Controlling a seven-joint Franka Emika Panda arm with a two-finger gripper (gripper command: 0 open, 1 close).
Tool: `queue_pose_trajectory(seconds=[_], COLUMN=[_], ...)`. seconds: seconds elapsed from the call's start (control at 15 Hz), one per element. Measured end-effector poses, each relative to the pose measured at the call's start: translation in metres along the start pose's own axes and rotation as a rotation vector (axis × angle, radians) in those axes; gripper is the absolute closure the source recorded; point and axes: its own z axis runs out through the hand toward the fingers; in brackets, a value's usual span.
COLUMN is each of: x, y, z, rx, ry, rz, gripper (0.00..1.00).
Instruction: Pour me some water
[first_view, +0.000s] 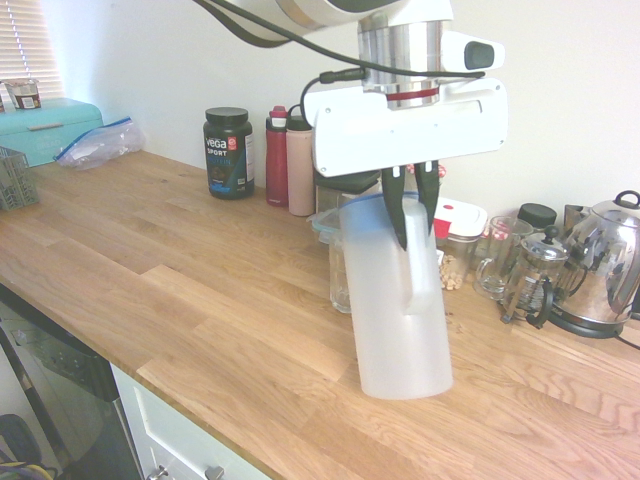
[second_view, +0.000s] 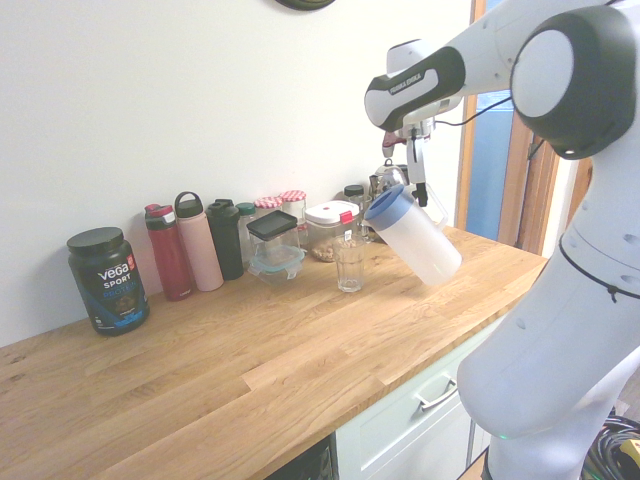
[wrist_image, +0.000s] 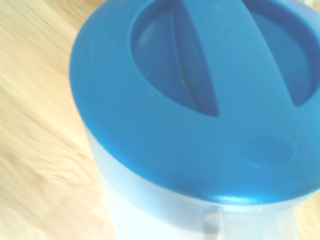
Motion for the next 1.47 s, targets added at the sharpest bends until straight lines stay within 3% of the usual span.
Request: queue_pose_trajectory(seconds=[0.4,0.87,1.47], x=[0.056,0.064,0.067], y=[-0.018,-0.049,-0.081], z=[0.002,-0.013,-0.022], rx=[-0.092,-0.213,-0.312], ry=[-0.032,-0.079,-0.117], rz=[-0.016,-0.119,-0.168], gripper=[1.0,1.0,1.0])
